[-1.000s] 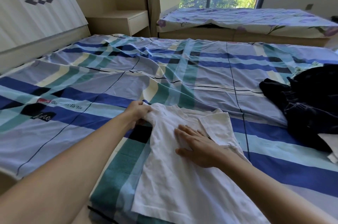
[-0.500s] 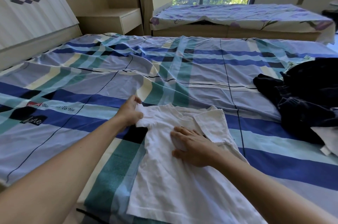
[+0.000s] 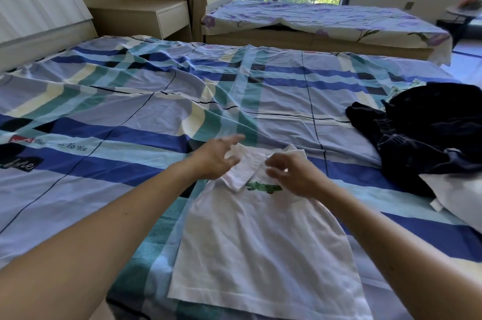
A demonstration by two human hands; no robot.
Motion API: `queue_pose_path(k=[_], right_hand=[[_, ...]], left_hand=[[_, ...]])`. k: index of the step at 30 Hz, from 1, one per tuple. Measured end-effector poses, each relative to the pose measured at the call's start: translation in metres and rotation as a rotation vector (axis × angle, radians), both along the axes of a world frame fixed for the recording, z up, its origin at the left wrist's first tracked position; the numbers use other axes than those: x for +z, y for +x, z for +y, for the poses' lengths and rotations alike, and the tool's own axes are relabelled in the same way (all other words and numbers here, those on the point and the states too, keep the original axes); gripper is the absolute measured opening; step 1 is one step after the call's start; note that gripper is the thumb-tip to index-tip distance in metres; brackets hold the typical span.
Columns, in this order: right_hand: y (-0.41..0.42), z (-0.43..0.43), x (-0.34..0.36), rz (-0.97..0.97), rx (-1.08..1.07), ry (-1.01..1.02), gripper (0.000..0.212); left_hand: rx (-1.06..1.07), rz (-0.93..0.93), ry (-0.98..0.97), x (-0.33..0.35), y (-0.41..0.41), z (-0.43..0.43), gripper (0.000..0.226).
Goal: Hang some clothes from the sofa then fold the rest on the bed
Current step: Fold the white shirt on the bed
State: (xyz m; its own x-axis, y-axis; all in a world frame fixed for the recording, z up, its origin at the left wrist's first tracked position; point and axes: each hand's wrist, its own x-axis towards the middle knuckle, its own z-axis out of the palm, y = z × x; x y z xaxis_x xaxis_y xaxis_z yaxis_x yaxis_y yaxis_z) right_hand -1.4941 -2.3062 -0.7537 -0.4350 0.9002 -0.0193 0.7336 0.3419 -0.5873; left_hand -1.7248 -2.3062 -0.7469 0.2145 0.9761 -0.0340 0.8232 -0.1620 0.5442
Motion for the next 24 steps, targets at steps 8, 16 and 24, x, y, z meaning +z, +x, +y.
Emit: queue_pose_path(k=[8, 16, 24], right_hand=[[0.015, 0.025, -0.007, 0.22, -0.194, 0.148, 0.043], [0.027, 0.049, -0.04, 0.074, -0.459, -0.156, 0.102], [0.046, 0.067, -0.023, 0.577, -0.519, -0.478, 0.036]], left_hand=[[-0.165, 0.434, -0.128, -0.046, -0.001, -0.001, 0.067], [0.237, 0.141, 0.011, -0.035, 0.004, 0.022, 0.054], [0.531, -0.666, -0.342, -0.028, -0.003, 0.051, 0.048]])
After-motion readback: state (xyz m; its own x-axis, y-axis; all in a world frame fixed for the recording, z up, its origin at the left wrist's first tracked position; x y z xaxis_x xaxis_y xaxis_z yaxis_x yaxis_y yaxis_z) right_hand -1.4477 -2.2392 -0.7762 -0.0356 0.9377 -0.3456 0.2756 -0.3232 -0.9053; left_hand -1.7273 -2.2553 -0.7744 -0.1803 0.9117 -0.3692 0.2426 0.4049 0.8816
